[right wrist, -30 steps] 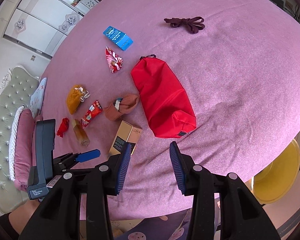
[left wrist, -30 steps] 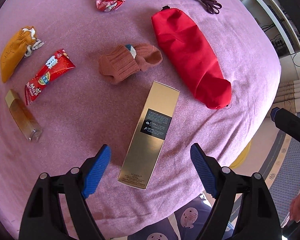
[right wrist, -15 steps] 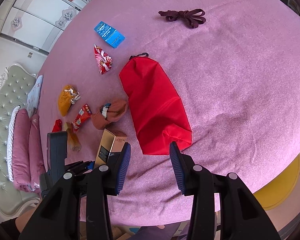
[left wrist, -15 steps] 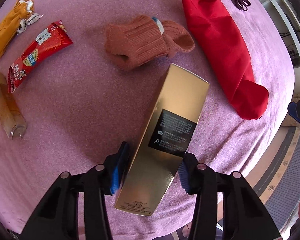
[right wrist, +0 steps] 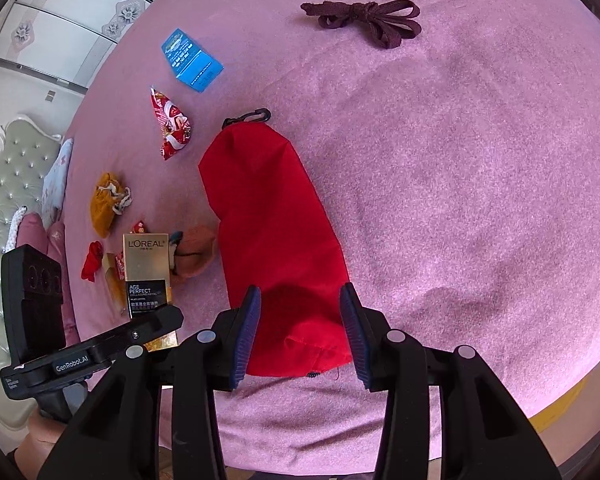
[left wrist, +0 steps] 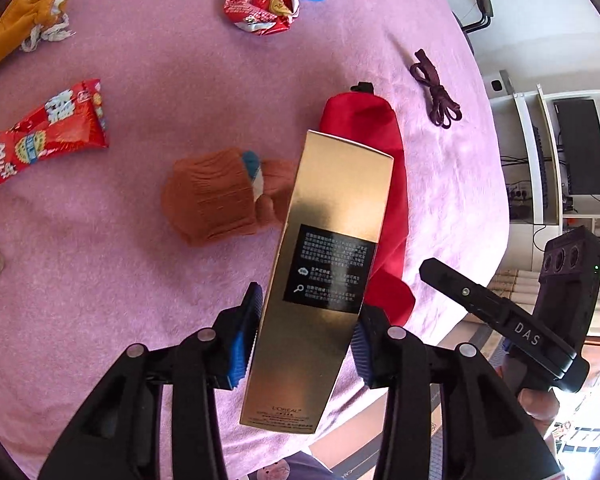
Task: Collect trash
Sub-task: 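Grasp the red pouch with the right tool while the left tool holds the box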
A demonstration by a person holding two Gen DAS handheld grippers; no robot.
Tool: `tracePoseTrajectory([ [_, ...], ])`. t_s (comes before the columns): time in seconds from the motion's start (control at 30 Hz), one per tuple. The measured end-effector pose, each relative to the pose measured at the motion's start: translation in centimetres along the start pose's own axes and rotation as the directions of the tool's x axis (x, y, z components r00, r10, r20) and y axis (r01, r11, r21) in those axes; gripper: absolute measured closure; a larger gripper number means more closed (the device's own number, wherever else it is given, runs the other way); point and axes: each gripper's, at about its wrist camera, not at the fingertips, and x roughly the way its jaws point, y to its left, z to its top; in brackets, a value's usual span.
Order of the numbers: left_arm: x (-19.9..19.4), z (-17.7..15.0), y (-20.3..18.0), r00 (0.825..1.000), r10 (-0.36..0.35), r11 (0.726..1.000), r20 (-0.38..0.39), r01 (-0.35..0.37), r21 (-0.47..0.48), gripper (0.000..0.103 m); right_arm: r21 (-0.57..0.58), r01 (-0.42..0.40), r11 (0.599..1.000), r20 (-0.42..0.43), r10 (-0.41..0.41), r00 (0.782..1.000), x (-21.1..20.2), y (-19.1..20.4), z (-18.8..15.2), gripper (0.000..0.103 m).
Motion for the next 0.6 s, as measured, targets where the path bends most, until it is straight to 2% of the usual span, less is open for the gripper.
tracePoseTrajectory([
  [0.2, -0.1, 1.6, -0.6, 1.0, -0.011, 1.0, -0.001, 0.011, -0.018, 0.062, 0.014, -0.018, 1.0, -0.046, 0.018, 0.999, 2.4, -1.2, 2.5, 0.054],
  [0.3, 0.4, 2.1, -0.7, 1.0, -0.015, 0.999, -0.001, 0.015, -0.045, 0.062, 0.045, -0.052, 0.998, -0.079, 0.056, 0.995, 3.3, -1.4, 3.2, 0.049],
  [0.4, 0.6, 2.4, -0.5, 1.0, -0.019, 0.997, 0.002, 0.019, -0.081, 0.062, 0.035, -0.051, 0.998, -0.102, 0.055, 0.993, 3.9, -0.8, 3.3, 0.05],
  [0.5, 0.7, 2.7, -0.3, 1.0, -0.029, 0.993, 0.0, 0.029, -0.117, 0.062, -0.017, -0.028, 0.999, -0.122, 0.026, 0.992, 4.2, 0.3, 3.0, 0.059],
  [0.6, 0.7, 2.8, -0.4, 1.0, -0.026, 0.992, -0.001, 0.026, -0.125, 0.062, -0.063, -0.019, 0.998, -0.121, 0.011, 0.993, 4.2, 0.8, 2.6, 0.08],
])
